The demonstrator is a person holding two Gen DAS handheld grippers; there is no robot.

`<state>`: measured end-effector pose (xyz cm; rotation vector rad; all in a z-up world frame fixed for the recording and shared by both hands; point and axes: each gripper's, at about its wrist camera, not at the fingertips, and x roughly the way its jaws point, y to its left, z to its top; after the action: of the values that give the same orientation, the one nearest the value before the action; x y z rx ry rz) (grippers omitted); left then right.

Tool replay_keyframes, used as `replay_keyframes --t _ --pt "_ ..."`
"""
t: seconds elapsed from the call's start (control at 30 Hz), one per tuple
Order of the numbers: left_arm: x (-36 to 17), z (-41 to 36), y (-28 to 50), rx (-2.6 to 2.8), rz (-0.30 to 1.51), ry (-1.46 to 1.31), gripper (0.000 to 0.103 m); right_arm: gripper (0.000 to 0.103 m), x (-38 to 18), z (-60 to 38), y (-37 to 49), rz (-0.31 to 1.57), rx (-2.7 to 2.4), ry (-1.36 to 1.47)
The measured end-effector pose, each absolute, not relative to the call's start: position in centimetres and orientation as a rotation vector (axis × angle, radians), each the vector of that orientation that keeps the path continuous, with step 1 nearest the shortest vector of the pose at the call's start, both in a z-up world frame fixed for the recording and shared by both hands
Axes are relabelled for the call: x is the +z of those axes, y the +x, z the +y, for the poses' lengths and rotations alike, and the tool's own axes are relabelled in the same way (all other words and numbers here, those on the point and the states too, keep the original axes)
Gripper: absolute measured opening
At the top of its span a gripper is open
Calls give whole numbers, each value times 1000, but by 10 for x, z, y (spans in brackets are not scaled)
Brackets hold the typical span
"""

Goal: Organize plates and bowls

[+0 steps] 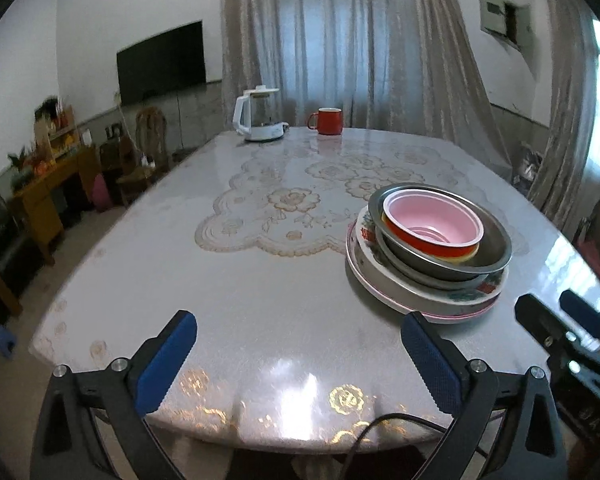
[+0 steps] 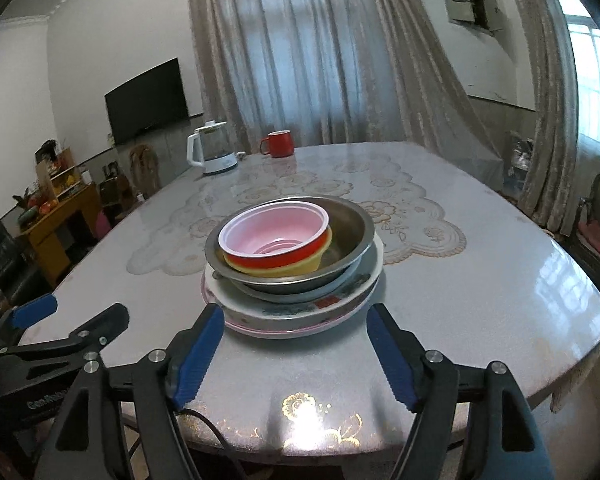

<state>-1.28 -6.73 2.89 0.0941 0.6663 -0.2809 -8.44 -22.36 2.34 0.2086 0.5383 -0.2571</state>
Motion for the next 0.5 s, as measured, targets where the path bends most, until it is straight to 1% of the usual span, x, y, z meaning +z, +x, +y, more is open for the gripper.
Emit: replay_keyframes --t 0.3,0.5 --pt "30 -63 -19 -258 653 71 103 75 25 -204 -87 523 -217 154" --pt "29 -65 -18 -256 655 76 103 75 24 -206 -84 529 -217 170"
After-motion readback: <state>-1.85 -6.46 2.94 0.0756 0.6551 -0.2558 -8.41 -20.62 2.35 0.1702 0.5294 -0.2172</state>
